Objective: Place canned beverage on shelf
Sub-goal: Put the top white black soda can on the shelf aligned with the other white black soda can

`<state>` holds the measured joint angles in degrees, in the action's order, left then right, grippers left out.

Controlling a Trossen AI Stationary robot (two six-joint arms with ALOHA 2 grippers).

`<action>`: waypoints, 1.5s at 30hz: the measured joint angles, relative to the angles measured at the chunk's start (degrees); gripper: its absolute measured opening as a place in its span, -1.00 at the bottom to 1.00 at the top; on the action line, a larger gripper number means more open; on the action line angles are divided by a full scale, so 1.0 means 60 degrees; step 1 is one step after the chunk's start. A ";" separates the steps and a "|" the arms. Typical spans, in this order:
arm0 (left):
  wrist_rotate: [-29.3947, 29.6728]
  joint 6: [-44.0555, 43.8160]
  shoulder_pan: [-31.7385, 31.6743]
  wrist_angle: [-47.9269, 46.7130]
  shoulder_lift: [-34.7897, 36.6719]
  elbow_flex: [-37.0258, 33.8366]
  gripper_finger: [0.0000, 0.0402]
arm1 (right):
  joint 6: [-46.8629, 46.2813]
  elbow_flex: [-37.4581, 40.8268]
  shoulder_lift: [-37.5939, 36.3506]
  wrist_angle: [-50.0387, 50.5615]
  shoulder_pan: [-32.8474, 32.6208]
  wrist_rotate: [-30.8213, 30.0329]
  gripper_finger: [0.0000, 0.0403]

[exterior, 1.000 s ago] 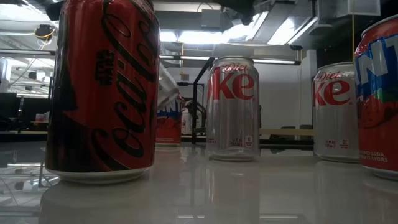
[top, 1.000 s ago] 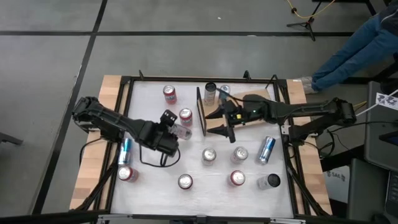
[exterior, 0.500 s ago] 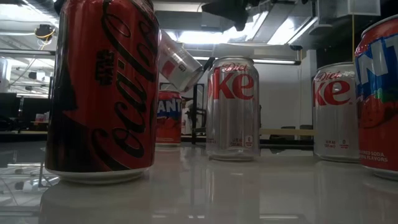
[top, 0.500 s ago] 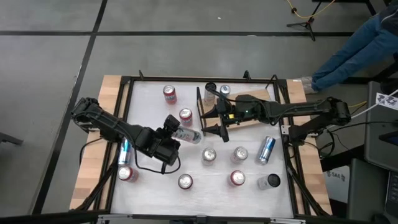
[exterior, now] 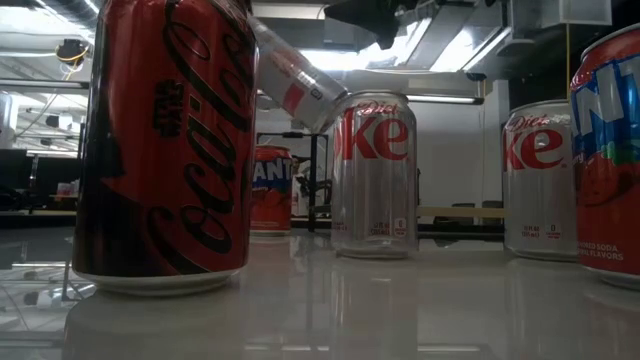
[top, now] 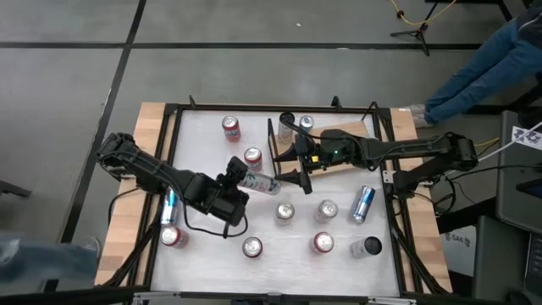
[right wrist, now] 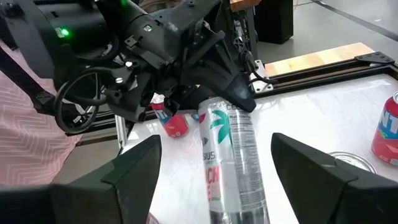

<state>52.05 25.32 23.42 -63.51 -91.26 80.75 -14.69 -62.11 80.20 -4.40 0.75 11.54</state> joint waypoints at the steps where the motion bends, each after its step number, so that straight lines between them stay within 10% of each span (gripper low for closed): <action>1: 0.0007 0.0182 0.0000 0.0173 0.0000 0.0000 0.19 | 0.0001 0.0000 0.0000 0.0004 0.0000 0.0000 0.46; 16: 0.0441 0.1824 -0.0007 0.1542 0.0000 0.0000 0.19 | -0.0080 0.0004 0.0000 0.0369 -0.0004 0.0764 0.47; 26: 0.0437 0.1891 -0.0007 0.1782 0.0000 0.0000 0.19 | -0.0042 0.0004 0.0006 0.0408 -0.0004 0.0939 0.96; 45: 0.0412 0.3191 -0.0158 0.3284 -0.0004 0.0000 0.19 | -0.0005 0.0011 0.0127 0.1056 -0.0007 0.1265 0.81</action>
<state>54.52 44.47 22.47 -43.81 -91.29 80.75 -14.72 -62.04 80.97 1.93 0.71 19.13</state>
